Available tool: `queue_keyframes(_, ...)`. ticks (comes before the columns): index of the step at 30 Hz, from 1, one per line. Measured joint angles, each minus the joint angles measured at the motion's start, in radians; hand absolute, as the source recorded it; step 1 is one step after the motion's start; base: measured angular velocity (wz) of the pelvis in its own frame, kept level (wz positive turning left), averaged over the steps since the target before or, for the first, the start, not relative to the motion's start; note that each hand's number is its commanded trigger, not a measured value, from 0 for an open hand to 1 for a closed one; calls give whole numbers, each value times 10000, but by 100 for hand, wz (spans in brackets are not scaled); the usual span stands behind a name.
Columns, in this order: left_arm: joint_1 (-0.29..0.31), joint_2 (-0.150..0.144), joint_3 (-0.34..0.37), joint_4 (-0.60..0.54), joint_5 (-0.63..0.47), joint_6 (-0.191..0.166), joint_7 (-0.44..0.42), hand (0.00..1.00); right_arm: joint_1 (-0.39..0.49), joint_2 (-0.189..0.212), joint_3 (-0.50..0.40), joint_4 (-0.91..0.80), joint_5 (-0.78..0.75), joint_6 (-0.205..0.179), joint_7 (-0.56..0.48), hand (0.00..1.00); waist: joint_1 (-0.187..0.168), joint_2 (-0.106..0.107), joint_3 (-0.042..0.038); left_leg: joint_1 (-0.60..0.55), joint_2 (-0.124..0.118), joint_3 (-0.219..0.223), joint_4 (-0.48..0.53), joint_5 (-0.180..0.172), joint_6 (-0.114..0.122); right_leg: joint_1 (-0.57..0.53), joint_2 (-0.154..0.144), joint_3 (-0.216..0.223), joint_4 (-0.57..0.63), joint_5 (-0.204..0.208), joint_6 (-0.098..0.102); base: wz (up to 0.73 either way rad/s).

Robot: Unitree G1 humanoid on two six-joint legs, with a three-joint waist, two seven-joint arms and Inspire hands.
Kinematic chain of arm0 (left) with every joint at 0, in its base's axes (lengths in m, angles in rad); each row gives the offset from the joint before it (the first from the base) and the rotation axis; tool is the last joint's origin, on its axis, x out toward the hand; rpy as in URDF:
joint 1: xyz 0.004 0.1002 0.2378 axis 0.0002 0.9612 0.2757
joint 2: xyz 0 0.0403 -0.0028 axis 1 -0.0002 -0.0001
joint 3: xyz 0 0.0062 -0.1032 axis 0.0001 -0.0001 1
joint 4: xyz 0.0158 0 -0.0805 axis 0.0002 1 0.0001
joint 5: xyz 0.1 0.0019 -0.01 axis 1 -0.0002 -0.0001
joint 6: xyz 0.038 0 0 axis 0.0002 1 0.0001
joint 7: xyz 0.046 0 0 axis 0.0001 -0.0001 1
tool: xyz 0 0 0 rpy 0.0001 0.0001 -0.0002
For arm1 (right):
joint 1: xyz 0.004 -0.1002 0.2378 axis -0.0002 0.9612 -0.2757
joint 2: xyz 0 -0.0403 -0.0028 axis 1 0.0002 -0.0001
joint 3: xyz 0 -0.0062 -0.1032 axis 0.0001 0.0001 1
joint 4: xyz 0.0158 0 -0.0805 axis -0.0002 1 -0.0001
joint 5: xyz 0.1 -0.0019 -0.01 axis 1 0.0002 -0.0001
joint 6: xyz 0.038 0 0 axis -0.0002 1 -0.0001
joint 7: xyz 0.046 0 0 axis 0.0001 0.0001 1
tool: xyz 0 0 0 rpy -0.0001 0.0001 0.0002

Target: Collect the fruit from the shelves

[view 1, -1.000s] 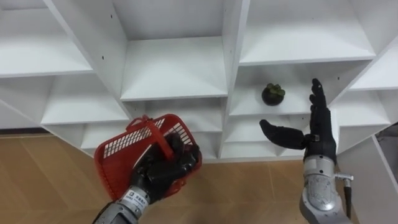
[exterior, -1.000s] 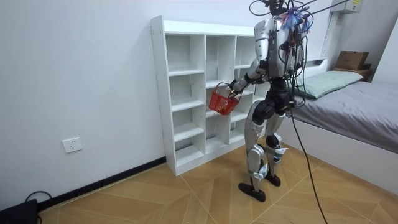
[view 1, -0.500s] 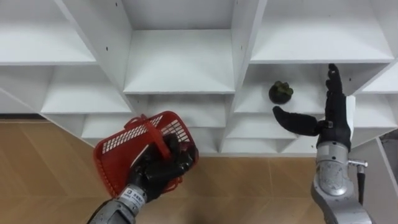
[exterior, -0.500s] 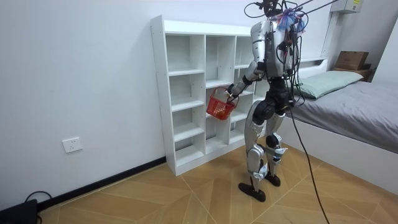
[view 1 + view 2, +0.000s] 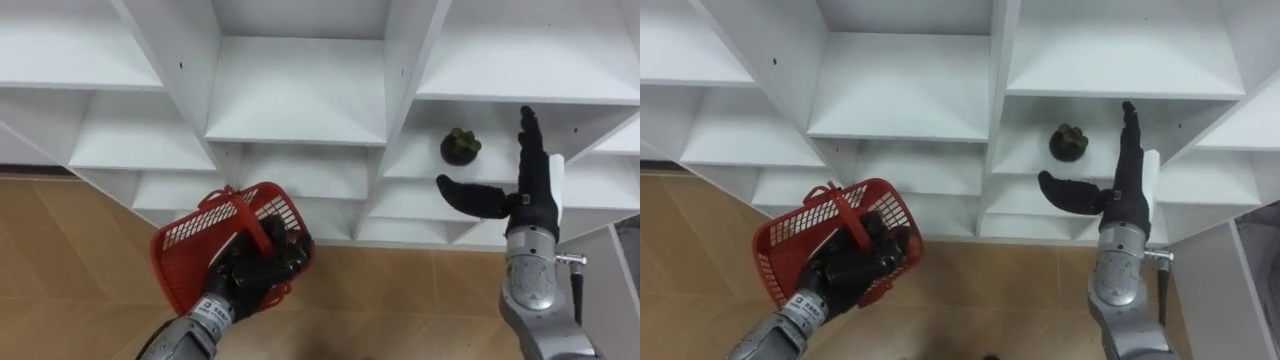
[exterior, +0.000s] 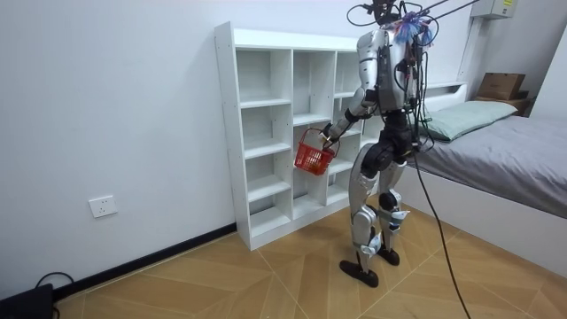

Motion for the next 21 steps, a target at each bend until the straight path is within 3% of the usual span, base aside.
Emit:
queue_keyframes(8,-116,-13,132,81,410,48,-20,100,-579,-48,-15,811,350,161,880,0,46,10,-6,-22,12,15,32,6,6,-80,-34,15,129,-1,-9,0)
queue_keyframes(14,-165,2,405,82,626,229,-30,100,-718,-261,-24,1090,334,650,1339,0,181,-25,-20,-42,-6,21,48,29,42,-125,-88,11,194,-5,-2,0)
queue_keyframes(21,-172,0,443,88,841,487,-29,100,-797,-281,-58,1179,347,883,1454,0,201,-134,-44,-133,-12,17,59,56,73,-253,-133,7,293,-13,11,0)
